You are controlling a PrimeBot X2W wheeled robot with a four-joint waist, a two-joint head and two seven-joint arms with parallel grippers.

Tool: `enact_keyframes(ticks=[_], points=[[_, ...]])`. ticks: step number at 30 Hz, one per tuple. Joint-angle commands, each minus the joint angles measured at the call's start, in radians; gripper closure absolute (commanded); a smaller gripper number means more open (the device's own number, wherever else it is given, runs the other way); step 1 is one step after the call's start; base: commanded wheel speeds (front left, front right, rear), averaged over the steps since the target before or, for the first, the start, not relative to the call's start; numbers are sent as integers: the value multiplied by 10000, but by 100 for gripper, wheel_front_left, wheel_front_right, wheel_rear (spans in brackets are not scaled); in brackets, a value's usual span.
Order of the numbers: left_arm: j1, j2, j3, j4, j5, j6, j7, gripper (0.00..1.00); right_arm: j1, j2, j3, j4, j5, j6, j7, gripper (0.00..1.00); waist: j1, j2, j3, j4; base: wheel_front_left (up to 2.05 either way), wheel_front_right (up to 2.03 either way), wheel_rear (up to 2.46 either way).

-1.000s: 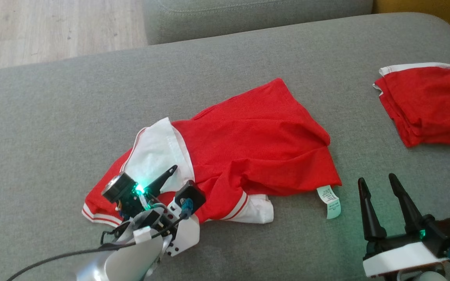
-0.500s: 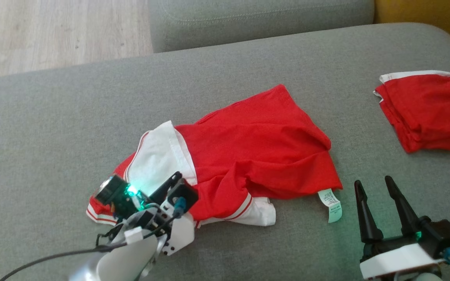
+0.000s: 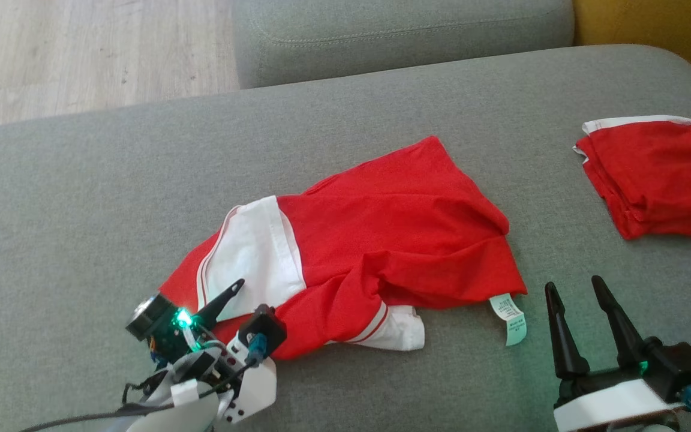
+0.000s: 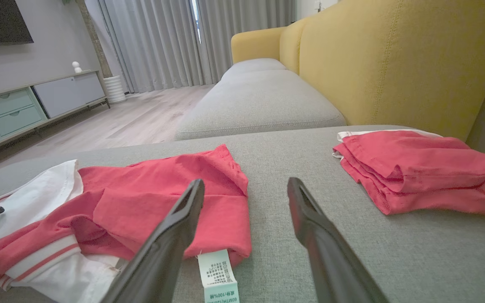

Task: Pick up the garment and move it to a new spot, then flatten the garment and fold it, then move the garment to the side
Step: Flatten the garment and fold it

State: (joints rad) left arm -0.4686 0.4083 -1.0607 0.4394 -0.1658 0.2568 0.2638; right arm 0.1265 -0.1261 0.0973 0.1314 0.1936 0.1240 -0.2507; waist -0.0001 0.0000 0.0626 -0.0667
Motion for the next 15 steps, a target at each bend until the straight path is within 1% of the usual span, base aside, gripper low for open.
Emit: enact_keyframes(ticks=[1, 5, 10, 13, 15], points=[[-360, 304, 330, -306, 77, 106, 12, 0, -116, -139, 174, -339, 57, 67, -111, 0, 1, 0, 13, 12, 0, 0, 0], [-222, 602, 258, -736, 123, 177, 211, 0, -116, -145, 122, -357, 70, 67, -111, 0, 1, 0, 31, 60, 0, 0, 0], [-206, 938, 276, -1045, 283, 464, 415, 0, -128, -117, 127, -363, 75, 67, -111, 0, 1, 0, 58, 95, 0, 0, 0], [-243, 975, 345, -1036, 321, 665, 356, 0, -174, -111, 190, -345, 86, 67, -111, 0, 1, 0, 76, 61, 0, 0, 0], [-234, 949, 366, -975, 236, 661, 375, 0, -205, -122, 233, -323, 96, 67, -111, 0, 1, 0, 73, 21, 0, 0, 0]])
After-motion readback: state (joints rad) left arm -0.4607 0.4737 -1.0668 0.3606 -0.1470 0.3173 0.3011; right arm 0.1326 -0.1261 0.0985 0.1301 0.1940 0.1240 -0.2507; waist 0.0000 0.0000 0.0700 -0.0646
